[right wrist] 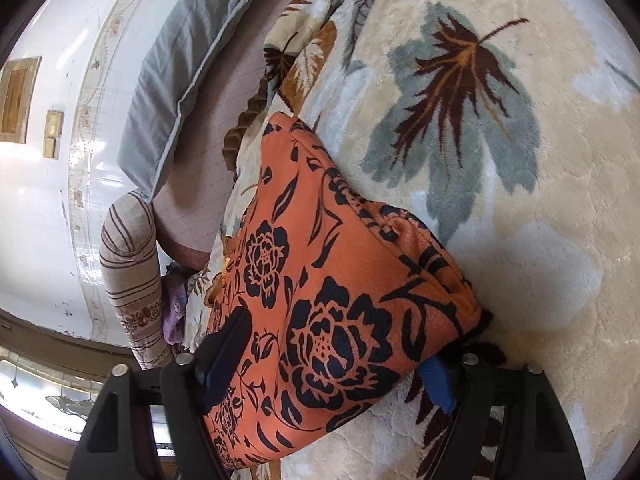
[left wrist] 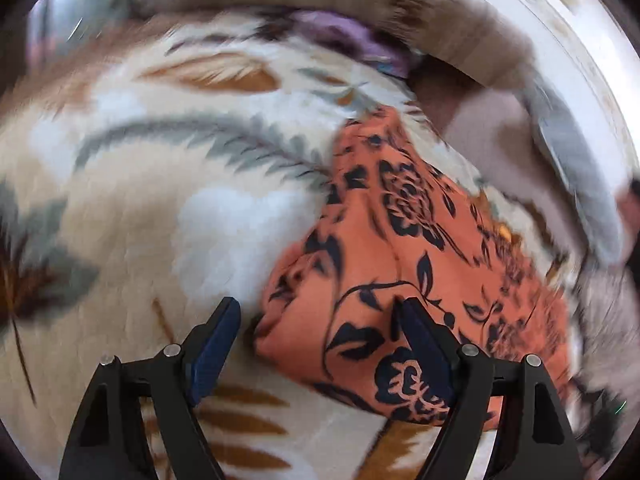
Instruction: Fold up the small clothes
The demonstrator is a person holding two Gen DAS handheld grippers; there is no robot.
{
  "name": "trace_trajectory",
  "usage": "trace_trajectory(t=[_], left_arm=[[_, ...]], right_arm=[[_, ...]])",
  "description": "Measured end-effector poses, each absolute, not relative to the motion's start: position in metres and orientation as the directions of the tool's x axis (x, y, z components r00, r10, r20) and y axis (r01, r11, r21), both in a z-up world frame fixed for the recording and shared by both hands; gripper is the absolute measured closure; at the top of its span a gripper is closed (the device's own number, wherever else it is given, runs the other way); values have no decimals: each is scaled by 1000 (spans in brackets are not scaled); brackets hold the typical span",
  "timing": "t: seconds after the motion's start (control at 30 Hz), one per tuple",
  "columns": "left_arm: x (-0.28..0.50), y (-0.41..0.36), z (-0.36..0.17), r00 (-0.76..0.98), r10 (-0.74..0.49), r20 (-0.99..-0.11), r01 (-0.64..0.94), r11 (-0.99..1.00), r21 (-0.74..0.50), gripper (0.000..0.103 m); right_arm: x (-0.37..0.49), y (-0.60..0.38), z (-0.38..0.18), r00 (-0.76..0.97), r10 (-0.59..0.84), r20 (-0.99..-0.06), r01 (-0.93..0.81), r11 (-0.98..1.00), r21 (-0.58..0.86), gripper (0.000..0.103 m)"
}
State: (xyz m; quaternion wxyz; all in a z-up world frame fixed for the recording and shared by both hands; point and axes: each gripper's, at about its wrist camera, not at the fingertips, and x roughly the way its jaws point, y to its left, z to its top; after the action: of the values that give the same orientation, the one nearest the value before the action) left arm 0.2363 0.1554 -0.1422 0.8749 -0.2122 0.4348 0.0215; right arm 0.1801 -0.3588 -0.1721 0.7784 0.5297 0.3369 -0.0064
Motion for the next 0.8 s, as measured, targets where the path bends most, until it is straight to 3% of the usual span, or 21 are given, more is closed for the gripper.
trace_trajectory(t=[0.03, 0.07, 0.1, 0.13, 0.17, 0.23, 0.5, 0.63, 0.8], left_arm=[[240, 153, -145, 604, -135, -785, -216, 921, -325, 45], [244, 153, -146, 592, -103, -799, -221, 933, -284, 62], [247, 153, -146, 583, -102, -806, -214, 938, -274, 71], [251, 155, -147, 570, -133, -811, -195, 937, -291, 85], [255, 156, -146, 553, -169, -816, -179, 932, -315, 88], [259, 157, -142, 535, -186, -824, -167, 933, -318, 90], [254, 148, -92, 573, -187, -798, -127, 942, -311, 90], [218, 149, -50, 617, -207, -760, -93, 939, -331, 90], [133, 156, -38, 607, -245, -756, -75, 929, -361, 90]], right_arm=[[182, -360, -176, 759, 347, -551, 383, 447, 808, 66], [183, -361, -181, 750, 352, -560, 396, 440, 806, 67], [184, -362, -185, 745, 358, -562, 399, 437, 806, 75], [185, -362, -184, 741, 354, -571, 396, 455, 797, 81], [187, -361, -182, 739, 354, -574, 389, 471, 792, 85], [192, -358, -176, 731, 356, -582, 378, 498, 781, 90], [195, -356, -110, 780, 375, -501, 259, 536, 804, 94], [178, -349, -73, 799, 382, -465, 210, 547, 810, 94], [111, -348, -64, 786, 417, -456, 199, 528, 826, 94]])
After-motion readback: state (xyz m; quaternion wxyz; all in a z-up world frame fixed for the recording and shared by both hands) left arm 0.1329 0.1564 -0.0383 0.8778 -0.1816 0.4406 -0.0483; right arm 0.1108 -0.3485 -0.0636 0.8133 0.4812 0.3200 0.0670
